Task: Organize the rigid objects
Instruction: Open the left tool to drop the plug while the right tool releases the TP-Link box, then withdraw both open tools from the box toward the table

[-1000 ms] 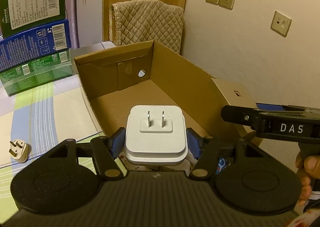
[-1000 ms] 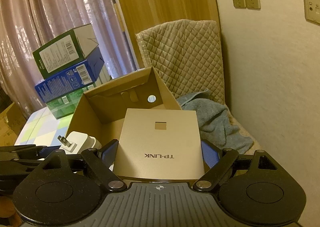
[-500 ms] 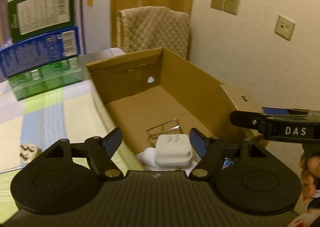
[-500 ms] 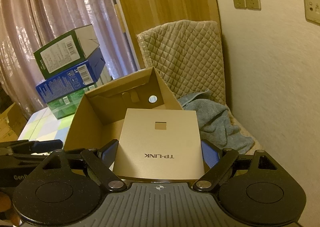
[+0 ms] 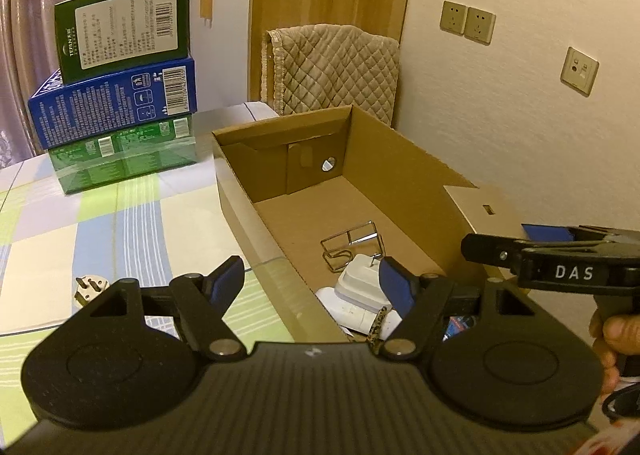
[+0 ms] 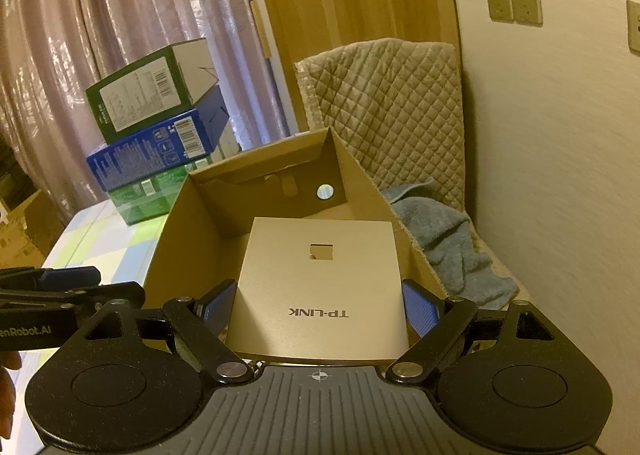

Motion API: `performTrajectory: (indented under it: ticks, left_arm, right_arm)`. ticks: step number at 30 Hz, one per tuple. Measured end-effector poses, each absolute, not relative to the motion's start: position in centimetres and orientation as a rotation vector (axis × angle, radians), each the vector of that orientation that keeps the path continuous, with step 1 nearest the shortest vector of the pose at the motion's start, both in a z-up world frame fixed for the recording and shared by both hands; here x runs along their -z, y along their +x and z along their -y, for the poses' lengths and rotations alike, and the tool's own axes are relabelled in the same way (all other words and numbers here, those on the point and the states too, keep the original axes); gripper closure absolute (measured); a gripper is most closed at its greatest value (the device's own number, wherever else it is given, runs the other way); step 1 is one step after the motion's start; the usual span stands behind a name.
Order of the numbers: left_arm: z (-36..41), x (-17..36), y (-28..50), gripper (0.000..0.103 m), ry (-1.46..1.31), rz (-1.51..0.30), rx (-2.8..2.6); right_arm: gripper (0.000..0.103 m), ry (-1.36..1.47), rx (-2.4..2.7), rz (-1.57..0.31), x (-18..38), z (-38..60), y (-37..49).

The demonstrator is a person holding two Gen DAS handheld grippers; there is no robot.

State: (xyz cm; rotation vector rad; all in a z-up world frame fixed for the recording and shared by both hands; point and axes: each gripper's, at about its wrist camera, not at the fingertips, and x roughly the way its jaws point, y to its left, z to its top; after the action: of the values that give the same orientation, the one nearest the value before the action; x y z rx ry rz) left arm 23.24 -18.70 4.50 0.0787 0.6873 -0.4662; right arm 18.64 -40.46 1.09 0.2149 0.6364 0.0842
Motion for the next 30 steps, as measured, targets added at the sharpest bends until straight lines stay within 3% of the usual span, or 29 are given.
performTrajectory:
  ticks: [24,30]
  left_arm:
    - [17.6,-5.0,22.5,0.033,0.084,-0.684,0.448]
    - [17.0,-5.0,22.2,0.032,0.102,-0.661,0.430]
  right_arm:
    - [0.020,0.200,-0.128,-0.684,-0.5,39.5,19.2]
    - [0.019,0.177,-0.122,-0.606,-0.9,39.5,18.7]
